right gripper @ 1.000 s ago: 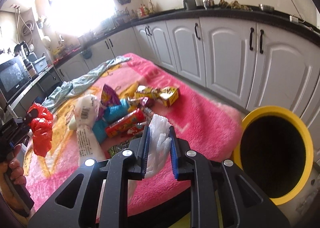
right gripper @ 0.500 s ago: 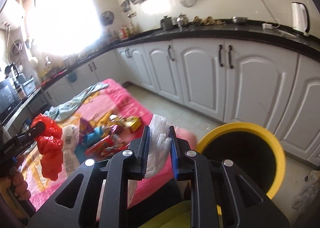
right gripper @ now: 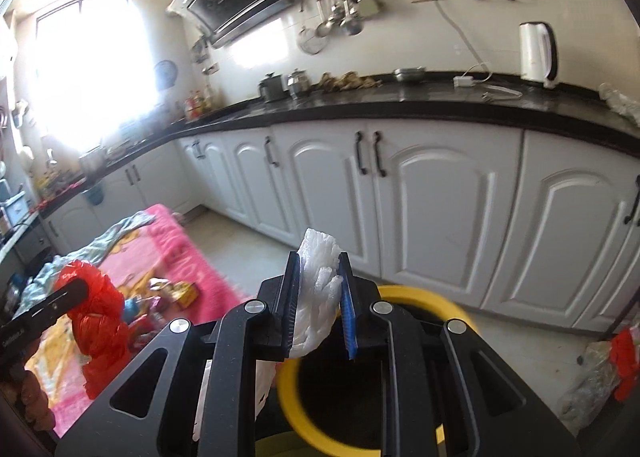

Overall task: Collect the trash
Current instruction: 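Carry both items over the yellow bin and open both tools to drop them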

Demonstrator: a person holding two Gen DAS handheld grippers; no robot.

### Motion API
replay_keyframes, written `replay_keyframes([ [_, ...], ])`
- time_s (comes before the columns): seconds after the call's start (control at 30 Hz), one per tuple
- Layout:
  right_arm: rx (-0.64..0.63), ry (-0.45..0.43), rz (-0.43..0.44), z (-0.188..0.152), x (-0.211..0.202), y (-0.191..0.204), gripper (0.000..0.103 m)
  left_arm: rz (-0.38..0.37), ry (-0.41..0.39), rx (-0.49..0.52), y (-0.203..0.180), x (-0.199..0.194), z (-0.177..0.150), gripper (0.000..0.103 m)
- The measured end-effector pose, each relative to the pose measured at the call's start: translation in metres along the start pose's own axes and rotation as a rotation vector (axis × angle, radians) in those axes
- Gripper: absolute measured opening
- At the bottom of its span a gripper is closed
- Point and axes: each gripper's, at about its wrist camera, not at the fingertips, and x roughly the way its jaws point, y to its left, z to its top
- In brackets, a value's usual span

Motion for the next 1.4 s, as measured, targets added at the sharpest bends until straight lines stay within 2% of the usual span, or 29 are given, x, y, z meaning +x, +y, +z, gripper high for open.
replay_keyframes([
  [0.4, -0.041, -0.039, -0.168, -0.003, 0.014, -0.042, 0.018, -0.034, 0.038, 0.058, -0.051, 0.073, -0.001, 0.014],
  [0.6, -0.059, -0.04, -0.215, -0.01, 0.032, -0.056, 0.021, -0.048, 0.081, 0.061, -0.065, 0.113, -0.008, 0.016],
  [0.7, -0.023, -0.037, -0.211, -0.012, 0.037, -0.067, 0.034, -0.05, 0.103, 0.062, -0.07, 0.129, -0.012, 0.028],
  [0.73, -0.007, -0.037, -0.208, -0.012, 0.037, -0.071, 0.044, -0.046, 0.11, 0.057, -0.07, 0.134, -0.014, 0.039],
  [0.77, 0.008, -0.038, -0.205, -0.012, 0.037, -0.074, 0.048, -0.047, 0.118, 0.048, -0.069, 0.136, -0.015, 0.044],
  [0.8, 0.022, -0.038, -0.203, -0.012, 0.037, -0.077, 0.048, -0.048, 0.128, 0.037, -0.067, 0.139, -0.017, 0.046],
  [0.87, 0.036, -0.037, -0.199, -0.012, 0.036, -0.08, 0.048, -0.041, 0.135, 0.028, -0.065, 0.141, -0.02, 0.055],
  [1.0, 0.051, -0.038, -0.188, -0.012, 0.034, -0.08, 0.05, -0.023, 0.134, 0.003, -0.053, 0.134, -0.02, 0.062],
  [1.27, 0.028, -0.05, -0.113, -0.011, 0.022, -0.05, 0.06, 0.049, 0.046, -0.071, -0.014, 0.09, -0.006, 0.088],
  [1.4, 0.009, -0.044, -0.048, -0.011, 0.016, -0.026, 0.064, 0.094, -0.004, -0.088, 0.006, 0.062, 0.003, 0.091],
])
